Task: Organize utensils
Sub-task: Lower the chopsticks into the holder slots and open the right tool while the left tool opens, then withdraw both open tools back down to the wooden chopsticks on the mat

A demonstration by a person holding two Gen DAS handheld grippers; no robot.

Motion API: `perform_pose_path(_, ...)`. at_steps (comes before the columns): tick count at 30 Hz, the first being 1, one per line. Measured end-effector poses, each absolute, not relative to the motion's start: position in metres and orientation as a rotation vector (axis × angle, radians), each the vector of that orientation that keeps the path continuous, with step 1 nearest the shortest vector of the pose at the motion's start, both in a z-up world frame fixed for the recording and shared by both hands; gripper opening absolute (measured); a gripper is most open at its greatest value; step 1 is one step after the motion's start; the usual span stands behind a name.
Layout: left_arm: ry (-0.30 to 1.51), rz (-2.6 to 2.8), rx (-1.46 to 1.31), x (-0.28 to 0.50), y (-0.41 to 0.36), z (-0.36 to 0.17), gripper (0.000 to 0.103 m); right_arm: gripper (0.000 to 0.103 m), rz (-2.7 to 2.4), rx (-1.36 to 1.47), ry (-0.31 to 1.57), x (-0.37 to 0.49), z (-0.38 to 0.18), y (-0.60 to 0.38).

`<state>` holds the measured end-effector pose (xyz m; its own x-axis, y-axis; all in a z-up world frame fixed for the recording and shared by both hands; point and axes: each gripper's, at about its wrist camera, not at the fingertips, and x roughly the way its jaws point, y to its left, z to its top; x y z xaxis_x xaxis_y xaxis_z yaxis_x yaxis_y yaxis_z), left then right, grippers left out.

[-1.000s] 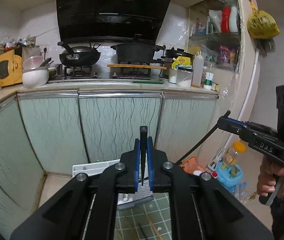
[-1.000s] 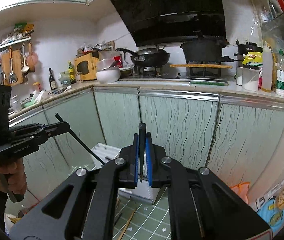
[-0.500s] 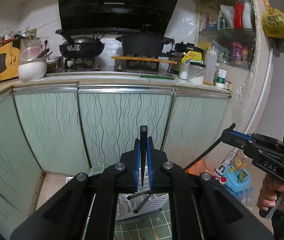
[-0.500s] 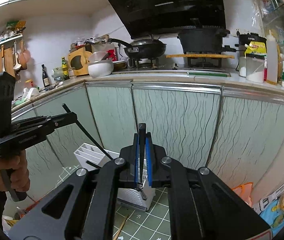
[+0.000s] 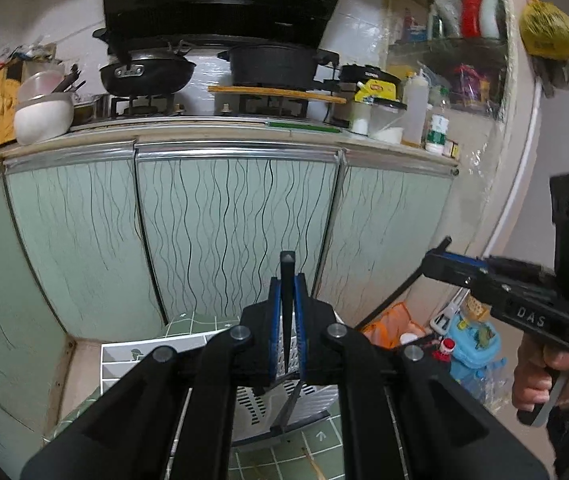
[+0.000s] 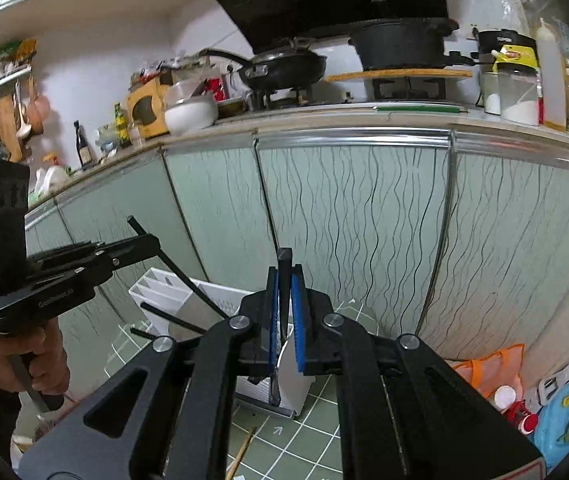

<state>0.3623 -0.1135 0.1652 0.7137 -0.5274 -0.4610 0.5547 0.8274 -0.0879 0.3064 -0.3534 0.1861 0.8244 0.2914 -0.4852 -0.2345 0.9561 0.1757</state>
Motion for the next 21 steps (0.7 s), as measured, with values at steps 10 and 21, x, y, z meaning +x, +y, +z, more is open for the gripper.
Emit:
perform_pose_path(10, 0.421, -0.542, 0.106, 0.329, -0.093, 0.160, 0.097, 0.095, 0.221, 0.032, 0.532, 0.278, 0.177, -0.358)
perform_pose_path(21, 0.421, -0.462, 0.101, 0.279, -0.054, 0.158, 0.099, 0.095, 0.221, 0.002, 0.543, 0.224, 0.174, -0.350)
